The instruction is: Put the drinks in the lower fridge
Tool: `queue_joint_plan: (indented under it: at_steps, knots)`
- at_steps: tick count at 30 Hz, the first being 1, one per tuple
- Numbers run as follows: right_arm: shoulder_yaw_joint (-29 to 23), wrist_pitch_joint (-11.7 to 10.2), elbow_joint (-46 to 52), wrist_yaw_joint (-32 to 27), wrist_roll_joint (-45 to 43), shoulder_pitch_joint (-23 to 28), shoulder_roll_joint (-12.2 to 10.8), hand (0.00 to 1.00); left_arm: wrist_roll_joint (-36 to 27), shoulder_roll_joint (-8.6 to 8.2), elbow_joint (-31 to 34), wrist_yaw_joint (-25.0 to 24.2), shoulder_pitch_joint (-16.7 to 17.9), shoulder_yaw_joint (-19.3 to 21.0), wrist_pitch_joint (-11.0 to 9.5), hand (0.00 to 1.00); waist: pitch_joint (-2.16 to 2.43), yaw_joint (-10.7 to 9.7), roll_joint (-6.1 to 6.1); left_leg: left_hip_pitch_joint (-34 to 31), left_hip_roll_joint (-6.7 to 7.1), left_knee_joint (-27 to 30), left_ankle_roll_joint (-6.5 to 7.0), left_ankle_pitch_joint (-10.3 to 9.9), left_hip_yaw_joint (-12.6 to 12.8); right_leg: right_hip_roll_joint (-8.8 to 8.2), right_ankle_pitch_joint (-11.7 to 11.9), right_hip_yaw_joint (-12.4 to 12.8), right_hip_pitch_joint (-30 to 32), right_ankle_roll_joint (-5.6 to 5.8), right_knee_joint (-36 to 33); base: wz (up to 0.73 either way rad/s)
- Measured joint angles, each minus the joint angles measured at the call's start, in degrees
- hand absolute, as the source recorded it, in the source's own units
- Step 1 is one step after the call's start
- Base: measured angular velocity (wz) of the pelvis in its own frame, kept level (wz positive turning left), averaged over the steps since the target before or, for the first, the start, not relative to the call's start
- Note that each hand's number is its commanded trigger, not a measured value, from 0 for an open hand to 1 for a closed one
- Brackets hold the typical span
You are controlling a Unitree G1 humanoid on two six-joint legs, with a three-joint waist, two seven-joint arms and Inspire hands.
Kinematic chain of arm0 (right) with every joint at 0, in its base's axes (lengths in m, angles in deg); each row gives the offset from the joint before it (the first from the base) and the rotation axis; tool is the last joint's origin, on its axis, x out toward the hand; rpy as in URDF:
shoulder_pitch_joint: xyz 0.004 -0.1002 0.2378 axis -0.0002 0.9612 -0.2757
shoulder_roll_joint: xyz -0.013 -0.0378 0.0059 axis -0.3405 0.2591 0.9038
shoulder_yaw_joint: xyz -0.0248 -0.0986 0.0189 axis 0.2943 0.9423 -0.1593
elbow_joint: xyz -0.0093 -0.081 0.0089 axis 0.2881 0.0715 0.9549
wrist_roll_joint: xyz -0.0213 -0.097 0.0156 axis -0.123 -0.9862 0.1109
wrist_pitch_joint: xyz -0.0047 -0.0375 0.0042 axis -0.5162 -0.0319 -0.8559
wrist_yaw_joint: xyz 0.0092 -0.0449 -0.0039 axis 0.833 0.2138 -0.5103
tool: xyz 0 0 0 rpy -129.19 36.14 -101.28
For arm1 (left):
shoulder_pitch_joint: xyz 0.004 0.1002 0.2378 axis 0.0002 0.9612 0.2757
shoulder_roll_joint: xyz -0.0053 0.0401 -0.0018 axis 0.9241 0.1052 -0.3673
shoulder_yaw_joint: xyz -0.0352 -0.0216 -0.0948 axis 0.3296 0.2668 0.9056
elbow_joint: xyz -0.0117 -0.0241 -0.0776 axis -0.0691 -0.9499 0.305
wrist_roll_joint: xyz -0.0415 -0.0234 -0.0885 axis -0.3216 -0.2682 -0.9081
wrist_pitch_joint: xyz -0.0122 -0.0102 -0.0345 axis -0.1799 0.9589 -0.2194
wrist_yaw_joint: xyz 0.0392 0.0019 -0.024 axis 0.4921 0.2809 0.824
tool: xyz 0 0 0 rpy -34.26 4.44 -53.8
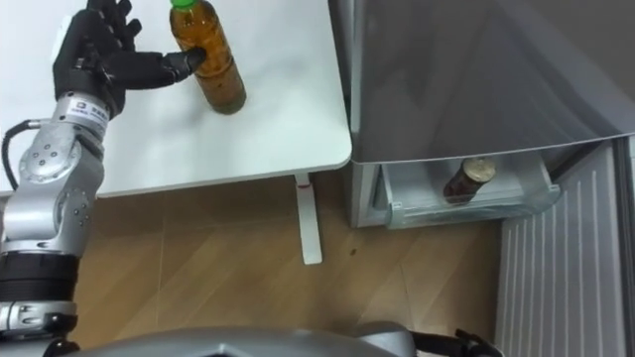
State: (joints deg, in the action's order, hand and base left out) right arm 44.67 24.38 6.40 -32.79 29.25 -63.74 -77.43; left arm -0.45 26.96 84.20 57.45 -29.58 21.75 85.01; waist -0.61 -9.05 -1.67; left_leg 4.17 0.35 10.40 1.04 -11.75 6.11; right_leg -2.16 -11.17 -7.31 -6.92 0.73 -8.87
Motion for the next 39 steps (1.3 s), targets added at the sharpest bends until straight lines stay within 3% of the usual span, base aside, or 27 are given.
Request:
queue_joint_plan:
  at_steps: [12, 18, 39]
  knots:
    - [0.04, 2.44, -0.08, -0.64, -0.12, 0.43, 0.54, 0.00, -0.16, 0.02, -0.31, -3.39, -1.09, -0.21, 1.32, 0.00, 0.26, -0.04, -0.48, 0.18, -0.14, 0.00, 0.00, 0.00, 0.37, 0.11, 0.00, 0.77, 0.02, 0.00, -0.55, -0.03]
    - [0.06, 2.64, -0.05, -1.13, -0.14, 0.44, 0.54, 0.00, -0.11, 0.01, -1.59, -4.24, -1.29, -0.25, 2.53, 0.00, 0.17, -0.01, -0.37, 0.07, -0.20, 0.11, 0.00, 0.00, 0.37, 0.16, 0.00, 0.70, 0.21, 0.00, -0.80, 0.00]
    - [0.06, 3.71, 0.05, -1.24, -1.91, 0.43, 0.55, 0.00, -0.04, 0.02, -1.58, -5.00, -1.52, -0.29, 2.92, 0.00, 0.11, -0.06, -0.25, 0.34, -0.21, 0.24, 0.00, 0.00, 0.38, 0.18, 0.00, 0.86, 0.24, 0.00, -0.85, 0.00]
